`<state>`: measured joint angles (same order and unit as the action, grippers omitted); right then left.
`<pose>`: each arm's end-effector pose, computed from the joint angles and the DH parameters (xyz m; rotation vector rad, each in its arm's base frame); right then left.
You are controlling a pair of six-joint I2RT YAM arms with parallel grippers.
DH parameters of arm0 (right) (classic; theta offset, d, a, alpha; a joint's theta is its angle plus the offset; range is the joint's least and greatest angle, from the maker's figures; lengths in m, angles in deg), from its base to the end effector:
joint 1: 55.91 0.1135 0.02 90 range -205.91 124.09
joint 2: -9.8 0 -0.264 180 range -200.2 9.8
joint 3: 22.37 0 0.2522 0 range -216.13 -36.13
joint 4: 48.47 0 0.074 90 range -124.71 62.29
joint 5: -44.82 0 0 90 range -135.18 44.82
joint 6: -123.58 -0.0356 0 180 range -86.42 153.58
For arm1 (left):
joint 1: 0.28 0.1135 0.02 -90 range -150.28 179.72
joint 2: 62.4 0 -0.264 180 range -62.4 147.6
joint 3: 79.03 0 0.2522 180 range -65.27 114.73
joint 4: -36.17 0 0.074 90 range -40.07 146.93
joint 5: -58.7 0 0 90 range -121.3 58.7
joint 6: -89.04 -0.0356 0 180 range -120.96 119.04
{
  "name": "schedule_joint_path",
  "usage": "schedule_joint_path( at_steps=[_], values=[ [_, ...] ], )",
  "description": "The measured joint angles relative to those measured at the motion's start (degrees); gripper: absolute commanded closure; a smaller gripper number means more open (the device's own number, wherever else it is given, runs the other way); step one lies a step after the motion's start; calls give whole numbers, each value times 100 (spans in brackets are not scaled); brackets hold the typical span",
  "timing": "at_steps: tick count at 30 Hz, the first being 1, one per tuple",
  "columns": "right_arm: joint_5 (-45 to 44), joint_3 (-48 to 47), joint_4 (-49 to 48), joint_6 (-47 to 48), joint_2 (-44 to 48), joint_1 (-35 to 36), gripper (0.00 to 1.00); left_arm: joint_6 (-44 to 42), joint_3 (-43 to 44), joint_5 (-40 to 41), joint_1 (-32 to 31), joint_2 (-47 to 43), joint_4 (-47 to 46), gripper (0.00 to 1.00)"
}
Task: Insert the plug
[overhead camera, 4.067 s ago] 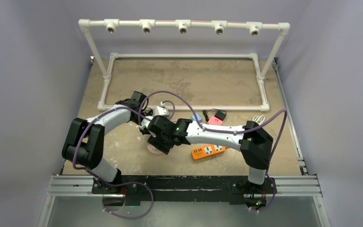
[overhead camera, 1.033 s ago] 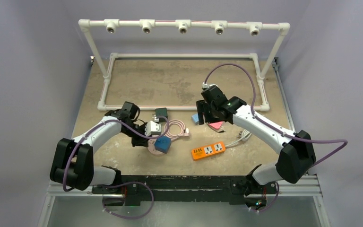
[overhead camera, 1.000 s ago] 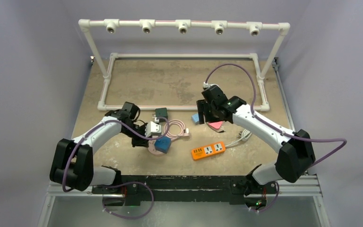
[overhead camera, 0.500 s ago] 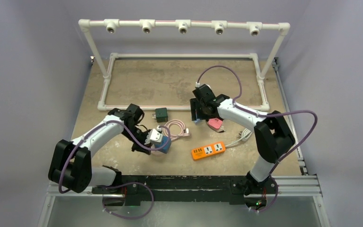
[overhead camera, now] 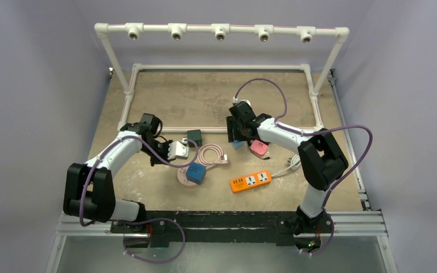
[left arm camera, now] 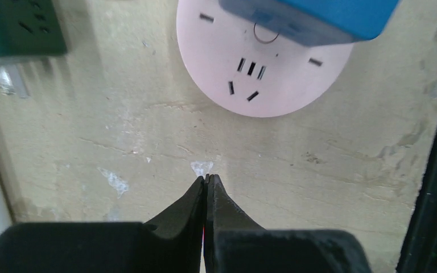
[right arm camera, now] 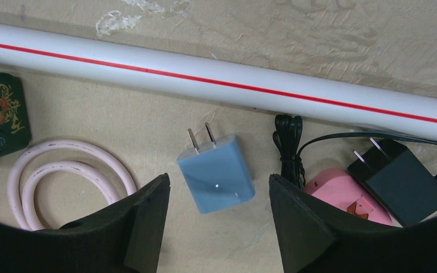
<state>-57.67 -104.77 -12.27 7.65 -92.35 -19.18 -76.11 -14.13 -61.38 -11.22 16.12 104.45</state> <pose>0.3042 0.2174 0.1963 -0.1531 2.5165 0.1657 0.2198 -0.0607 0.2091 1.8802 1.9379 -0.5129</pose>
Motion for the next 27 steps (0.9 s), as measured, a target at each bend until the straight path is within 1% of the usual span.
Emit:
schedule_joint_path(
  at_steps=[4,10,15,21,24,27],
  values=[
    [7,0,-96,4,0,2,36,164,-413,363,2,212,-621,100],
    [17,52,-190,22,-26,15,40,249,-660,431,-4,315,-1200,100],
    [17,55,-243,44,-177,79,42,254,-820,337,-229,302,-1412,100],
    [17,186,-304,46,-260,173,43,352,-1137,247,-933,120,-1513,100],
    [17,269,-328,46,-260,199,44,400,-1174,153,-1043,90,-1458,100],
    [20,337,-367,44,-260,205,49,402,-1174,28,-1091,26,-1353,100]
  ],
)
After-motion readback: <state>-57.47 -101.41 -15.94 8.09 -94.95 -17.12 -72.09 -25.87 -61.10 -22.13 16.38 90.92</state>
